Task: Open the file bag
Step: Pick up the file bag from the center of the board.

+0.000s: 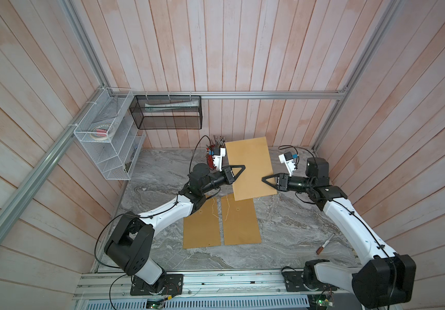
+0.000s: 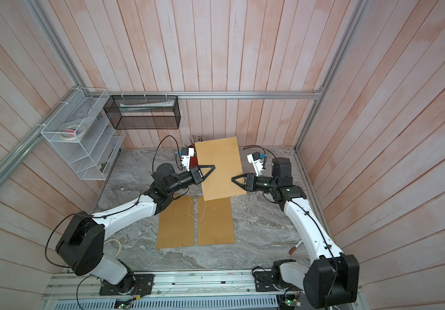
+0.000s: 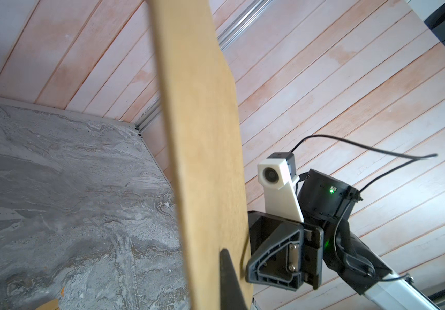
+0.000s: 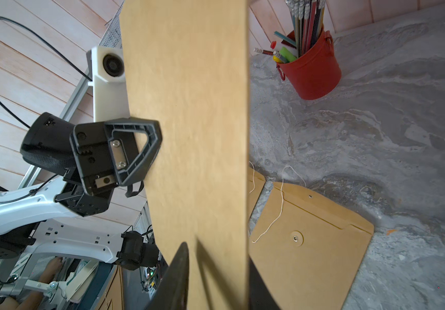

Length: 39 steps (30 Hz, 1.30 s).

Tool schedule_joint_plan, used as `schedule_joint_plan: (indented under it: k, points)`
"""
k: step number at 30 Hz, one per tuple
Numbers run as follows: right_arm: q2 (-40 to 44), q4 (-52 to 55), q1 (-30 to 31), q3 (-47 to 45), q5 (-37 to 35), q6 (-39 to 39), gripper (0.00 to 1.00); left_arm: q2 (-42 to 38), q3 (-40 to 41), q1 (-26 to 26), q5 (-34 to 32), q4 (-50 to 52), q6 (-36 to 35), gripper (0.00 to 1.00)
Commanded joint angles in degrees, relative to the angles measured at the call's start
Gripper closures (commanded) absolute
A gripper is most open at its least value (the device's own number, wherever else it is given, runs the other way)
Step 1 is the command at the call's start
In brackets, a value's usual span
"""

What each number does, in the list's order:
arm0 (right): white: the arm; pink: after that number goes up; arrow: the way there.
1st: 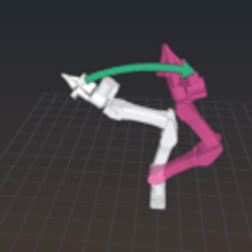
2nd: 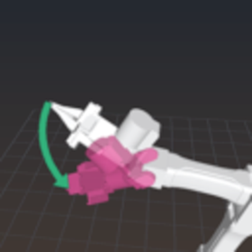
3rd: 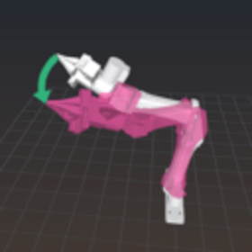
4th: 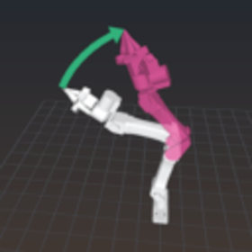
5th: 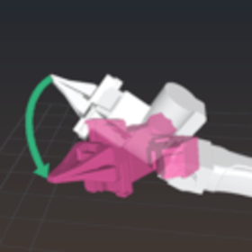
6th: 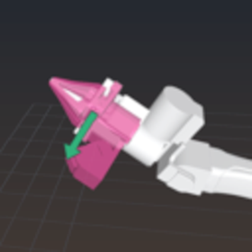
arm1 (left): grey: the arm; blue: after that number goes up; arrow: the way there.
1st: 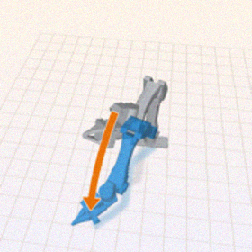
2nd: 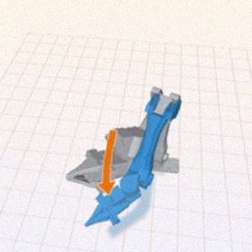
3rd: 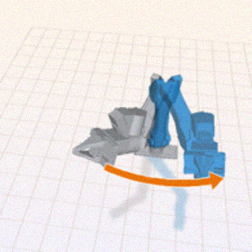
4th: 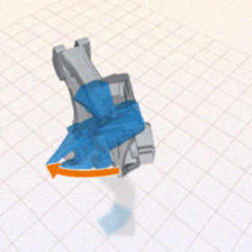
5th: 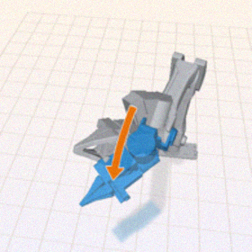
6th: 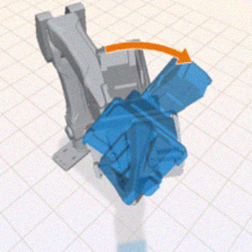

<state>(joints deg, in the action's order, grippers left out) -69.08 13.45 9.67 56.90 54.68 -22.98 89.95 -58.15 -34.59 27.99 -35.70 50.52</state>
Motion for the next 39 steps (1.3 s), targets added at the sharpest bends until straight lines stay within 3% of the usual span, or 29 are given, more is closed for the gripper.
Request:
schedule_joint_plan:
  k: [1, 7, 13, 16, 21, 25, 32, 39]
  points:
    - [2.30, -0.33, 1.21, -1.60, 2.34, -0.91, 0.71, -0.84, 0.59, 1.05, -3.56, 1.04, -2.53, 1.00]
    - [2.89, 0.51, 2.01, -1.64, 2.22, -0.75, 0.73, -0.99, 0.79, 1.74, -3.55, 1.67, -2.97, 1.00]
    - [2.72, 1.07, 2.63, -1.67, 1.41, -0.48, 0.99, -0.81, 0.69, 2.24, -3.38, 2.28, -3.06, 1.00]
    - [2.72, 1.38, 2.85, -1.40, 0.50, -0.31, 1.00, -0.91, 0.50, 2.33, -3.40, 2.70, -3.15, 1.00]
    - [4.13, 2.28, 3.27, -0.22, -2.91, -0.13, 1.00, -1.20, -0.15, 2.33, -3.63, 3.36, -2.89, 0.60]
    - [5.78, 2.77, 3.50, 0.53, -5.23, -0.04, 1.00, -2.14, -1.12, 2.18, -4.55, 6.25, -3.53, 0.43]
    - [8.12, 7.94, 3.73, 3.01, -13.08, 1.68, 1.00, -5.09, -8.35, -1.23, -13.74, 23.96, -10.38, 0.27]
    - [10.34, 12.62, 5.55, 5.09, -25.21, 2.16, 1.00, -1.80, -21.70, -4.96, -23.23, 43.30, -13.09, 0.24]
